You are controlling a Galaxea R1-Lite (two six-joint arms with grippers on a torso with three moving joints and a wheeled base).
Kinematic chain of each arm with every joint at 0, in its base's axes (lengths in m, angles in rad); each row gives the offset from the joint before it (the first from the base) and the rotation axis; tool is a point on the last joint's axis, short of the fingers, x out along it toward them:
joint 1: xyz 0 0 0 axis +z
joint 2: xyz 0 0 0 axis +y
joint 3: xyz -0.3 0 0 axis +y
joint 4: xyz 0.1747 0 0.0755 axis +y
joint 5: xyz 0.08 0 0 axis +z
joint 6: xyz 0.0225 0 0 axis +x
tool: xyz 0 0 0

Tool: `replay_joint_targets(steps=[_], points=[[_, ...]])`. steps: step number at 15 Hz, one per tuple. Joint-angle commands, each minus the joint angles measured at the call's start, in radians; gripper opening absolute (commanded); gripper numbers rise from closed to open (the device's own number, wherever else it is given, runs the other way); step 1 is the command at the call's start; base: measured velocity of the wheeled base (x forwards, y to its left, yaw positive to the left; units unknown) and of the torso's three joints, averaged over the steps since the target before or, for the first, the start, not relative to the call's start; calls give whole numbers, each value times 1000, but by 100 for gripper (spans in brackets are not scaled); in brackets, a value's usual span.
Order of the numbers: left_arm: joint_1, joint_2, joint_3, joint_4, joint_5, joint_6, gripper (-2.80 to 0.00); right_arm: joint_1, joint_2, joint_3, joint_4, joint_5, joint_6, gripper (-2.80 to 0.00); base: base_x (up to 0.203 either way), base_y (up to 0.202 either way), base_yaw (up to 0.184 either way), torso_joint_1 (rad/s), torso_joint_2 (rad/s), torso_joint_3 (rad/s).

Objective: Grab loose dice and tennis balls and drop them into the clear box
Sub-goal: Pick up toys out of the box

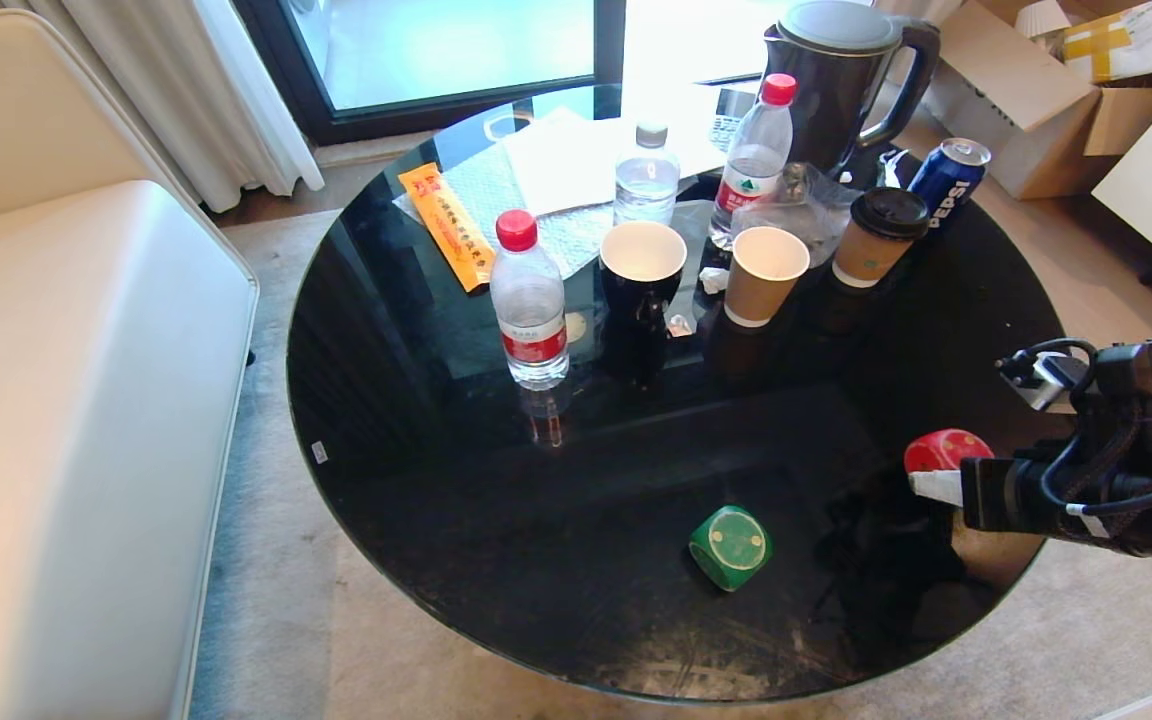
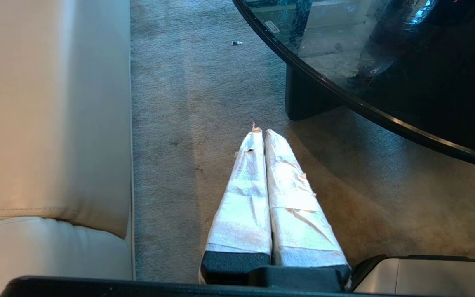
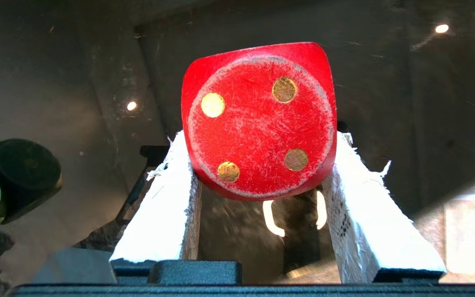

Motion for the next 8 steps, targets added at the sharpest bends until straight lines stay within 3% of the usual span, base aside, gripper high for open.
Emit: replay_joint_targets(steps=[1, 3, 8], points=[[1, 1, 0, 0, 1, 0, -280, 0, -93, 9, 72, -6, 4, -280, 0, 0, 0, 0, 0, 0], [1, 1, 0, 0, 0, 0, -280, 3, -132, 23, 206, -8, 7, -280, 0, 0, 0, 0, 0, 0], [1, 1, 0, 0, 0, 0, -280, 0, -9, 32, 119, -8, 50, -280, 0, 0, 0, 0, 0, 0]])
